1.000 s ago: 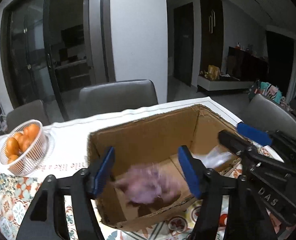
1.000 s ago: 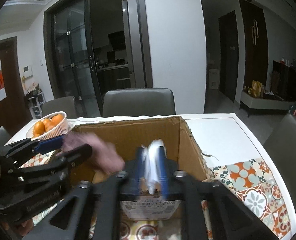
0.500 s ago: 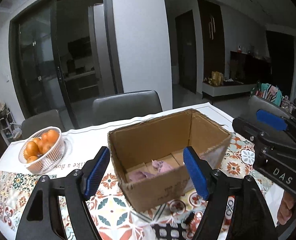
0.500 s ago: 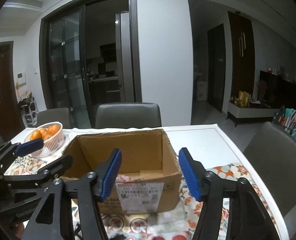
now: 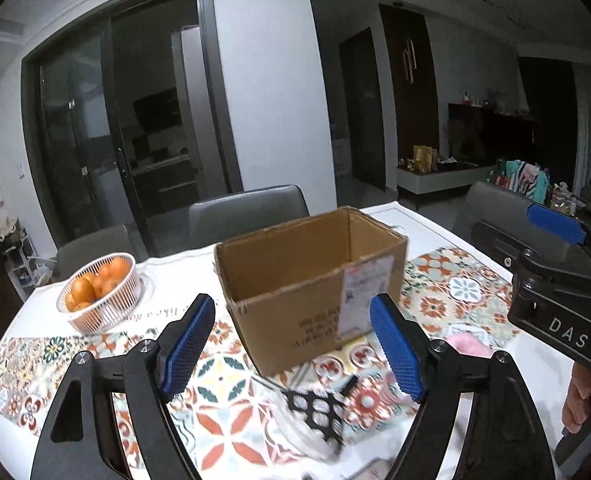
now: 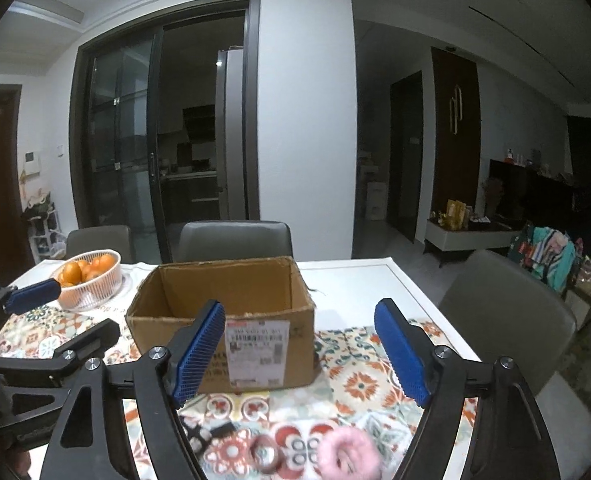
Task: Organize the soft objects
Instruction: 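Withdraw both tools from the box back toward the remaining items, then grasp the grey pouch with the left tool while the right tool grasps the pink fluffy wristband, then lift and carry the grey pouch and pink wristband over the cardboard box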
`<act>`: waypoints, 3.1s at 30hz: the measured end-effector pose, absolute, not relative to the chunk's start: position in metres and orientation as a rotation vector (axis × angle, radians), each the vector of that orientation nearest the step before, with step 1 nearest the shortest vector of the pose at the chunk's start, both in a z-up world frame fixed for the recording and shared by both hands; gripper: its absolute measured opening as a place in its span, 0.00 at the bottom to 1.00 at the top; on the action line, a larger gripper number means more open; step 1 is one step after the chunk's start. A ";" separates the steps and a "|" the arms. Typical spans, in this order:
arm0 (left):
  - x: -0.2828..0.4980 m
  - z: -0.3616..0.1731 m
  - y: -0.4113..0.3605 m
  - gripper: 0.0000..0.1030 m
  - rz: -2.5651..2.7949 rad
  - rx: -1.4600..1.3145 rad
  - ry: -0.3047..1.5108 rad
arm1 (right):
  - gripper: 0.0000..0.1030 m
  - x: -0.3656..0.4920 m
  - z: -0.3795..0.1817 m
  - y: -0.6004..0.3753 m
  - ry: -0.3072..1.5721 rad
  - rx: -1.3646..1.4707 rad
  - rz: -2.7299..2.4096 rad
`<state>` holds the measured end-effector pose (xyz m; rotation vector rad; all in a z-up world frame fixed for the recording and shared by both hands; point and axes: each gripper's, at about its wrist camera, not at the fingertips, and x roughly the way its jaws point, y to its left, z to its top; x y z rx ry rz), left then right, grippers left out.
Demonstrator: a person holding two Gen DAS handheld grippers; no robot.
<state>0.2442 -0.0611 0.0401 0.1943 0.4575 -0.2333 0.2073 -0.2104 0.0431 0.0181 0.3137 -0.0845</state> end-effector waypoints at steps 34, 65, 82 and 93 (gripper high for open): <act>0.134 -0.034 -0.091 0.85 -0.114 0.109 0.651 | 0.76 0.143 -0.048 -0.256 0.524 0.046 -0.028; 0.145 -0.117 -0.116 0.98 0.195 -0.062 0.780 | 0.76 0.206 -0.122 -0.283 0.702 -0.032 0.108; 0.168 -0.143 -0.118 0.82 0.185 -0.014 0.912 | 0.63 0.237 -0.137 -0.281 0.750 -0.047 0.089; 0.169 -0.141 -0.105 0.63 0.080 -0.026 0.913 | 0.27 0.227 -0.136 -0.267 0.757 -0.101 0.087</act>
